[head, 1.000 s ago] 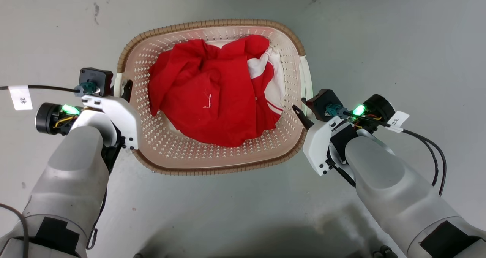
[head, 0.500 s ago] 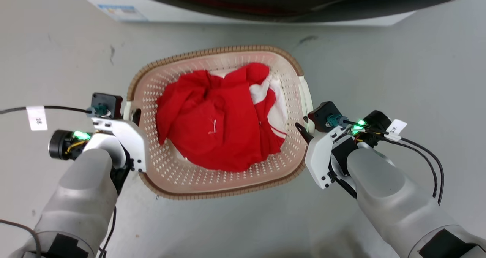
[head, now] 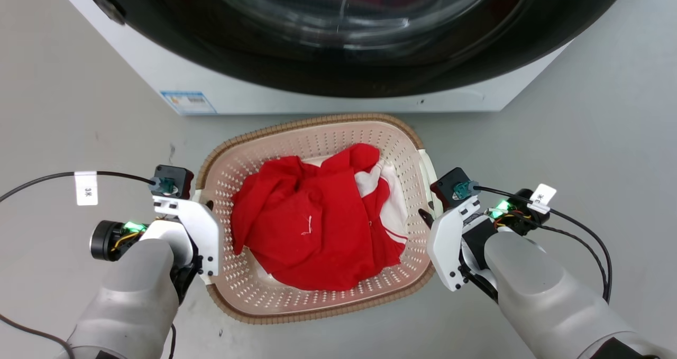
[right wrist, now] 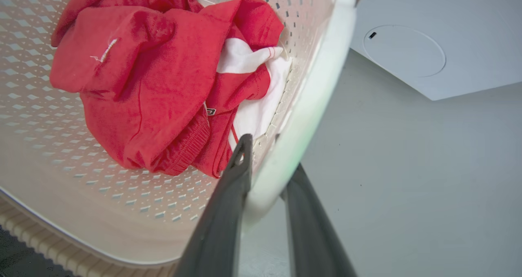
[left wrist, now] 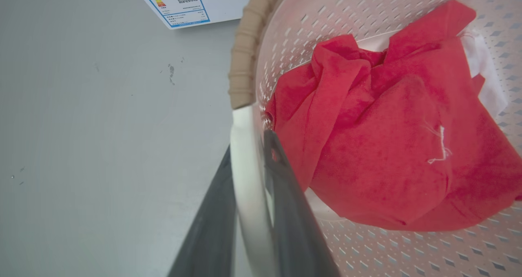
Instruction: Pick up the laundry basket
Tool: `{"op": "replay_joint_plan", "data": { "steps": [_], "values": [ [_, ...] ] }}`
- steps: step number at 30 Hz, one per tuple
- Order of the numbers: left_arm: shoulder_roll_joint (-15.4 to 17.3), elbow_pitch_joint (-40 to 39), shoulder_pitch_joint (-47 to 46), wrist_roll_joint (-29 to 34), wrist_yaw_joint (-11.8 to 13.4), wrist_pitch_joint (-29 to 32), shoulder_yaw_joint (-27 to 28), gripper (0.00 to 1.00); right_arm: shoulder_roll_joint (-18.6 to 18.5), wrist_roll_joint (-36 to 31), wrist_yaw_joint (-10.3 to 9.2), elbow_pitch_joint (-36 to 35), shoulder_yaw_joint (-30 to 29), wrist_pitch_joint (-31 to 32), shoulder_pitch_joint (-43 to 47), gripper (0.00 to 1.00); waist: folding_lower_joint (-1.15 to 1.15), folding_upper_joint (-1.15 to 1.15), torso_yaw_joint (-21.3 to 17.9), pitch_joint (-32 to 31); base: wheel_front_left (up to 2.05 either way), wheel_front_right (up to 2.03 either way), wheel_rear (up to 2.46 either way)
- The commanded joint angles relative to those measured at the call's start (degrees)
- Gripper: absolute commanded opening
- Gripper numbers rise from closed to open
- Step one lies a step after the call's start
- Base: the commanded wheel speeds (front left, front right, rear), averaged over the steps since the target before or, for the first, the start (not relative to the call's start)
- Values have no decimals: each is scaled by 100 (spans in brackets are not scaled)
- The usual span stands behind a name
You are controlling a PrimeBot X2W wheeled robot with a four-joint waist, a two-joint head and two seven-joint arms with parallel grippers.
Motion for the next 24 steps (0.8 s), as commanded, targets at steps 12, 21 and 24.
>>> {"op": "replay_joint_plan", "data": {
  "steps": [12, 21, 24],
  "values": [
    [27, -121, 361, -412, -1, 505, -464, 0, -13, 401, -11, 192, 209, 287, 264, 0, 0, 0, -152, -1118, 0, 0, 0],
    [67, -154, 694, -705, 0, 758, -720, 0, -28, 684, -12, 260, 390, 575, 650, 0, 0, 0, -220, -1749, 0, 0, 0],
    [37, -153, 835, -798, 0, 842, -807, 0, -29, 800, -12, 272, 462, 678, 782, 0, 0, 0, -232, -1976, 0, 0, 0]
  ]
}}
